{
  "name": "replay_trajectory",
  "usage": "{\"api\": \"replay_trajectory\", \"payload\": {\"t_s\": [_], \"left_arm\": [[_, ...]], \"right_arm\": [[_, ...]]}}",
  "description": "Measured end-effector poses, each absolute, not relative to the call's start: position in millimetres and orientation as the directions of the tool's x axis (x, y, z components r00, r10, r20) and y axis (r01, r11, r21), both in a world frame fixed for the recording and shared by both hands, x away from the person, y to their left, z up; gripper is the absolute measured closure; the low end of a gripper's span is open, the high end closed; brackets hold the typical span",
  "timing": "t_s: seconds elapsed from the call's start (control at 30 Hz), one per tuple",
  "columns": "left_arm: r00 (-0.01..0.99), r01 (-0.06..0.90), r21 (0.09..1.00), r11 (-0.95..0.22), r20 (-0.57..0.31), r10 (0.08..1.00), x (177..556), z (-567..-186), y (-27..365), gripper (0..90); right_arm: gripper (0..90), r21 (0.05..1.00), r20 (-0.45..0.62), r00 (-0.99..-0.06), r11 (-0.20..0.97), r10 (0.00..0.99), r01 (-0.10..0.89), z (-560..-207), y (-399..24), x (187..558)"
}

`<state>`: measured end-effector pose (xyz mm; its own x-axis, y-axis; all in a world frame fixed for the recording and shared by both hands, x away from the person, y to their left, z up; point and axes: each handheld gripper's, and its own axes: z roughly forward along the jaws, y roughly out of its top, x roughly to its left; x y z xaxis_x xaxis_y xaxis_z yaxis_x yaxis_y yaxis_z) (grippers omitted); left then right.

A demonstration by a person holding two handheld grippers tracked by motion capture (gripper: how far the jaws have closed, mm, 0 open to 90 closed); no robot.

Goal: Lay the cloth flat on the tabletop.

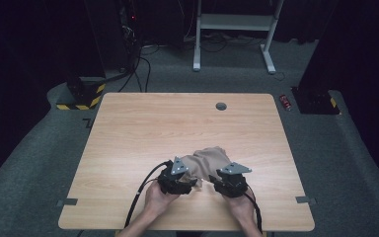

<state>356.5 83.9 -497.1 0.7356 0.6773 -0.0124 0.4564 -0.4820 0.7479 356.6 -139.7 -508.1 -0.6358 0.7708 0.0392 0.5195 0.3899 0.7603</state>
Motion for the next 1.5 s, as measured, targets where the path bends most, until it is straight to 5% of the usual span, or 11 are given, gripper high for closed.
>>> {"api": "replay_trajectory", "payload": {"t_s": [0.1,0.3,0.8,1.17,1.33,1.5], "left_arm": [[0.729,0.461,0.737,-0.495,0.004,0.685,357.3,-500.4,75.6,35.5],[0.684,0.494,0.701,-0.514,0.052,0.728,363.1,-506.4,72.7,33.1],[0.615,0.536,0.671,-0.512,0.105,0.781,363.6,-512.3,101.8,28.7],[0.539,0.609,0.68,-0.408,0.023,0.842,372.0,-514.5,139.1,33.2],[0.592,0.585,0.688,-0.429,-0.001,0.806,372.5,-513.3,138.8,56.8],[0.626,0.598,0.674,-0.434,-0.055,0.778,375.8,-511.7,137.2,74.3]], "right_arm": [[61.6,0.743,0.03,-0.638,0.41,0.769,0.529,-511.3,-131.5,362.7],[88.3,0.722,0.013,-0.664,0.452,0.748,0.523,-512.6,-126.9,369.9],[89.1,0.771,0.027,-0.624,0.381,0.781,0.511,-488.2,-161.1,363.3],[87.9,0.737,0.047,-0.575,0.36,0.817,0.572,-504.4,-194.6,350.9],[72.8,0.757,0.069,-0.597,0.348,0.799,0.553,-498.0,-180.6,354.6],[69.5,0.748,0.048,-0.638,0.396,0.769,0.533,-500.6,-157.1,359.1]]}}
